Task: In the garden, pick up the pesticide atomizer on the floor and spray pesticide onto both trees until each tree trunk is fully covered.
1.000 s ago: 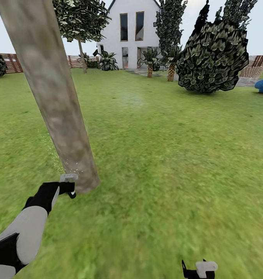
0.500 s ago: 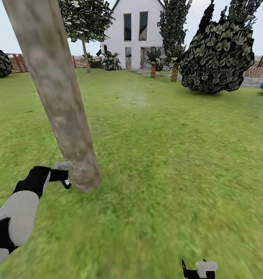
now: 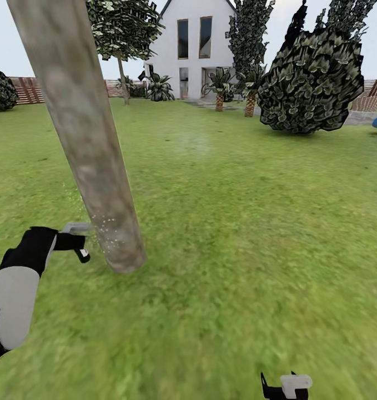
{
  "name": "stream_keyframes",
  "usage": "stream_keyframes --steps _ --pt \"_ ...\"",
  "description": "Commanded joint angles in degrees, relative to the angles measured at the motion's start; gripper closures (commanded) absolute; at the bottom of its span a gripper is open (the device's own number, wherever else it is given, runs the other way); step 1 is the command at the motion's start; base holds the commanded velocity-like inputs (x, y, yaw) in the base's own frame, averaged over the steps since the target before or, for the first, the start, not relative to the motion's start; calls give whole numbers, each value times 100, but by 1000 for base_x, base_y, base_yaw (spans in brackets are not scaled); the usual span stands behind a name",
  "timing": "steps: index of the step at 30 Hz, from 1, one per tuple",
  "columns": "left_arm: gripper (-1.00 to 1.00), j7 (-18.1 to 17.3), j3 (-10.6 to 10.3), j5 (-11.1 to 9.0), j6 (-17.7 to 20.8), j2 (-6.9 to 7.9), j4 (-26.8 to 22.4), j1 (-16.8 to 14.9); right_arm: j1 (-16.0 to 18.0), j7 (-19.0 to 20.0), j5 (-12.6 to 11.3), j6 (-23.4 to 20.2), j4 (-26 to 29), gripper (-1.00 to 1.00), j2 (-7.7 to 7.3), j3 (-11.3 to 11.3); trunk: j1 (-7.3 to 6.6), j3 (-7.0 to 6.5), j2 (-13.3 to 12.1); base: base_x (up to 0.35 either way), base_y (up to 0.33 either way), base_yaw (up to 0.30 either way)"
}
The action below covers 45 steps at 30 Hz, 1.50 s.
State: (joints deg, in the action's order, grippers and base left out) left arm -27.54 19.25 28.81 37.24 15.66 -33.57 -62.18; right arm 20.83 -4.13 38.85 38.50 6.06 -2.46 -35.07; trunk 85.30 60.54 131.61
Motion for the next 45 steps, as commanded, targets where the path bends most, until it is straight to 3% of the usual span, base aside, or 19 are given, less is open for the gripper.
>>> stream_keyframes --steps 1,2,4,6,8,9,11,15,18,40,45 --pt "100 -200 -12 1 3 -20 -7 -15 0 0 0 0 0 -100 0 0 0 0 0 0 0 0" --pt "100 -265 -26 6 61 -207 -9 -98 0 0 0 0 0 -100 0 0 0 0 0 0 0 0" --pt "100 -286 -32 12 184 -398 -14 -226 0 0 0 1 0 -100 0 -5 0 0 0 0 0 0" --pt "100 -294 -35 18 266 -466 -13 -446 0 0 0 1 0 -100 -1 -7 0 0 0 0 0 0" --pt "100 -296 -34 37 287 -396 -44 -506 0 0 0 4 0 -100 0 -7 0 0 0 0 0 0" --pt "100 -300 -29 35 296 -236 -127 -514 0 0 0 4 0 -100 0 -8 0 0 0 0 0 0" --pt "100 -304 -37 32 300 -79 -209 -493 0 0 0 2 0 -100 0 -9 0 0 0 0 0 0" --pt "100 -305 -34 22 304 -111 -413 -457 0 0 0 2 0 -100 -1 -9 0 0 0 0 0 0" --pt "100 -305 -47 26 547 -241 -431 -452 0 0 0 1 0 -100 -1 -9 0 0 0 70 -141 0" --pt "100 -277 -61 80 556 -169 -598 -418 0 0 0 0 0 -100 0 -9 0 0 0 -19 -271 0" --pt "100 -257 -61 89 556 -167 -592 -411 0 0 0 0 0 -100 0 -5 0 0 0 -57 -274 215"
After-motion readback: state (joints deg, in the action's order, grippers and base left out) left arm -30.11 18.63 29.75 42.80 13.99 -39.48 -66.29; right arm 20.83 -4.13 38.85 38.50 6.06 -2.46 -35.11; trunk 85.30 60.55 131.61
